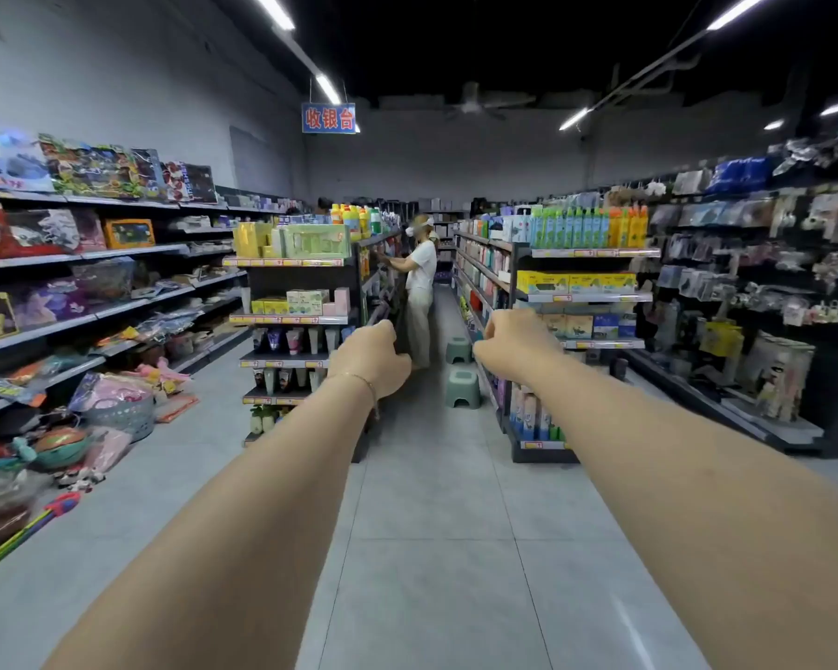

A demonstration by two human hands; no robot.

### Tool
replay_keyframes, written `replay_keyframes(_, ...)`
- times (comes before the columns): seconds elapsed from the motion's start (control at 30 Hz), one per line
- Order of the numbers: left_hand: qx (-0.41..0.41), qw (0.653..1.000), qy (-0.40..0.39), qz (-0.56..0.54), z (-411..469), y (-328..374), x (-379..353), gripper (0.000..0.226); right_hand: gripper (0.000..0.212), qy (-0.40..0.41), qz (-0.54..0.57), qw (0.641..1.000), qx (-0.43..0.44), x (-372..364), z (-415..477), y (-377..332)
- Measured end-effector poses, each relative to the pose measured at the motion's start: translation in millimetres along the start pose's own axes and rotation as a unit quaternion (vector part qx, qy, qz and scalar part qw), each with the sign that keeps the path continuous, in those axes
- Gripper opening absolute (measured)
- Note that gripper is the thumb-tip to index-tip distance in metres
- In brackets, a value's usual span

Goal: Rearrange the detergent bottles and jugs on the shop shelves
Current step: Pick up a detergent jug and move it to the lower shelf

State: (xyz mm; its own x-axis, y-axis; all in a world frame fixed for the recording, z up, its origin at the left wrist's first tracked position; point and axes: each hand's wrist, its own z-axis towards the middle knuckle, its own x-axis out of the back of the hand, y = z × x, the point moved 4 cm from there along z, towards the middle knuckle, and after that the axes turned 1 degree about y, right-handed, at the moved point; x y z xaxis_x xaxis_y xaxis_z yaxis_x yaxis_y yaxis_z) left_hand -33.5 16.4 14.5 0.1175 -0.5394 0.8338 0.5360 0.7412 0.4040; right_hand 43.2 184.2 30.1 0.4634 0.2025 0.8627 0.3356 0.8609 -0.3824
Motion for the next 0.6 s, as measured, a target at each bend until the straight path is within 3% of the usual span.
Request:
replay_keyframes(0.2,-0.036,0.992,-0.016,0.116,92,-25,-26,0.036,0.018,-0.027,-0.044,0.998,0.028,-32,87,-15)
replay_keyframes(0.6,-0.070,0.982,-0.079,0.153,280,-13,-135,0.031,0.019,-0.066,-0.051,0.994,0.076,-103,275,47)
